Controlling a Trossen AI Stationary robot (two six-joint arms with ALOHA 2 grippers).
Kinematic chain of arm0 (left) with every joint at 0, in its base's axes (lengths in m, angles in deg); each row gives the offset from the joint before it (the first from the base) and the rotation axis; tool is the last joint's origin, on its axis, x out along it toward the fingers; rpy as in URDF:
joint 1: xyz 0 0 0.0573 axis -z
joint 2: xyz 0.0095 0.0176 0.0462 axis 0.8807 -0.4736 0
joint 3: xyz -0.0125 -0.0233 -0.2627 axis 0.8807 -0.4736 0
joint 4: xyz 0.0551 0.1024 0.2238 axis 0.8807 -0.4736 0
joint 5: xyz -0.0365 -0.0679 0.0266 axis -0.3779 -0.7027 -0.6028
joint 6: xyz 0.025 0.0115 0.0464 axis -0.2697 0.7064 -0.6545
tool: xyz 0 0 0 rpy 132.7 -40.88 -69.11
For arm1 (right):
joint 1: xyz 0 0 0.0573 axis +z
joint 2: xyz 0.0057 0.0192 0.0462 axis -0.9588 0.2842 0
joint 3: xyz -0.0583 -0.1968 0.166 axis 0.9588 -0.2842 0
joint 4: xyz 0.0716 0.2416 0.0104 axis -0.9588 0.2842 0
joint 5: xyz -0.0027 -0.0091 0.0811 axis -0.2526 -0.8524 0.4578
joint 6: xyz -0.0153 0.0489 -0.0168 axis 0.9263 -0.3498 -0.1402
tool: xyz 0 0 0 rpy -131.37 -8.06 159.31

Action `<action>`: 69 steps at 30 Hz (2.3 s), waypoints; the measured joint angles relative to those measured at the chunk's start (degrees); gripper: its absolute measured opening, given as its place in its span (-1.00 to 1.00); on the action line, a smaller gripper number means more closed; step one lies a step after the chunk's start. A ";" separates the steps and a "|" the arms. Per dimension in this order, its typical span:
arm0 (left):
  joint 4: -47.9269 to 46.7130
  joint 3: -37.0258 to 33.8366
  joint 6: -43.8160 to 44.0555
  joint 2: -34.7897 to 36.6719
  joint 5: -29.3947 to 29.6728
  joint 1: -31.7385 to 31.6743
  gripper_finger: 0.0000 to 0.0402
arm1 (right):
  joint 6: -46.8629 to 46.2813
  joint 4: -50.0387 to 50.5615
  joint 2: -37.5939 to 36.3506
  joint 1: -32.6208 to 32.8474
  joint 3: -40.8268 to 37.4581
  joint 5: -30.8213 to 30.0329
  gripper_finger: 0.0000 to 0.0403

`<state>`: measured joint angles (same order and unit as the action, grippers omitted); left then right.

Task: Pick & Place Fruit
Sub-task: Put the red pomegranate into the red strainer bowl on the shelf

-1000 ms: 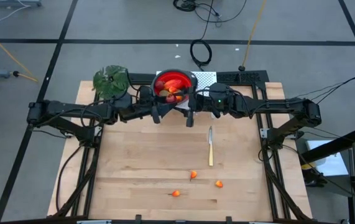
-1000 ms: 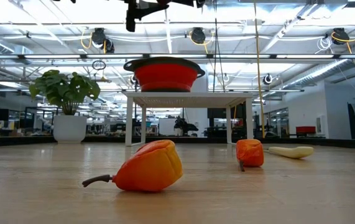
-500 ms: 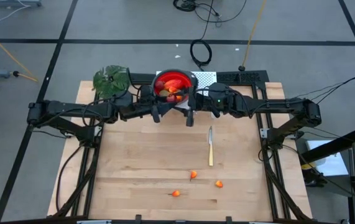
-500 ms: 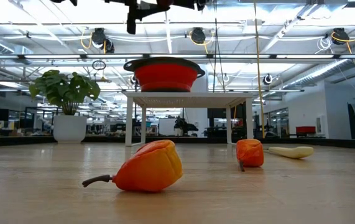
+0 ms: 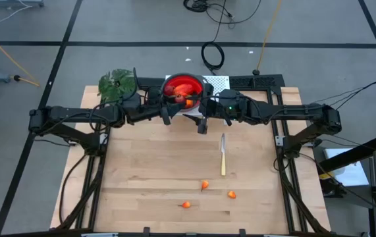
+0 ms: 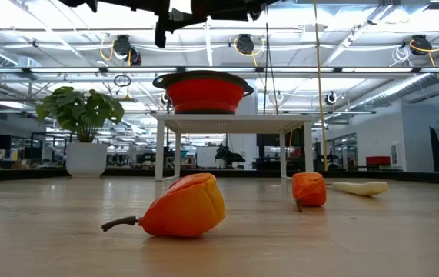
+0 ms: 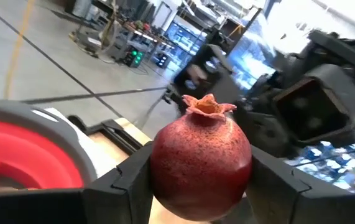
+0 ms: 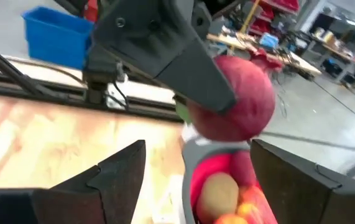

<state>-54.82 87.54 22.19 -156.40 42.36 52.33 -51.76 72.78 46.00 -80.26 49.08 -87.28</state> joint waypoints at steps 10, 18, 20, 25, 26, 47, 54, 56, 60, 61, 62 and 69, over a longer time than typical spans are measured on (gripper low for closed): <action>-2.43 0.00 -6.13 0.07 -1.28 -3.47 0.01 | -2.92 11.35 -4.28 0.07 -0.02 -5.81 0.27; -2.56 0.00 -10.22 0.07 -3.82 -5.46 0.00 | -6.39 18.03 -8.30 -0.77 -0.02 -5.66 -0.11; -2.85 0.00 -11.16 0.07 -4.53 -5.74 0.00 | -6.43 19.49 -9.24 -0.79 -0.06 -5.60 -0.24; -4.59 0.00 -12.45 0.07 -4.62 -6.23 0.00 | -6.45 20.59 -11.02 -0.78 -0.24 -5.61 -0.59; -5.07 0.00 -12.85 0.07 -4.63 -6.23 0.00 | -6.45 20.06 -11.46 -0.79 -0.59 -5.61 -0.65; -38.73 25.43 -16.89 -14.45 -1.43 -8.42 0.00 | -10.07 10.85 -30.67 -1.53 -19.76 3.18 -0.99; -46.30 34.39 -17.96 -21.19 -1.38 -10.18 0.00 | -11.99 7.54 -38.27 -1.51 -26.81 3.83 -1.00; -48.32 35.79 -18.57 -22.36 -1.13 -10.68 0.00 | -12.28 6.19 -39.97 -1.51 -28.65 4.29 -1.00; -49.86 36.61 -19.28 -22.89 0.58 -11.93 0.00 | -12.33 5.40 -42.42 -1.51 -30.97 6.47 -1.00; -50.12 36.61 -19.64 -22.93 0.57 -12.23 0.00 | -12.33 5.37 -42.63 -1.51 -31.25 6.50 -1.00; -50.25 36.61 -20.01 -22.95 0.58 -12.56 0.00 | -12.33 5.51 -42.72 -1.51 -31.41 6.52 -1.00; -50.86 36.59 -21.73 -23.34 0.01 -13.89 0.00 | -11.50 5.45 -42.52 -1.51 -31.45 6.49 -1.00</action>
<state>-105.68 124.12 0.46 -179.74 42.37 38.44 -63.26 78.23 3.48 -81.76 17.63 -80.78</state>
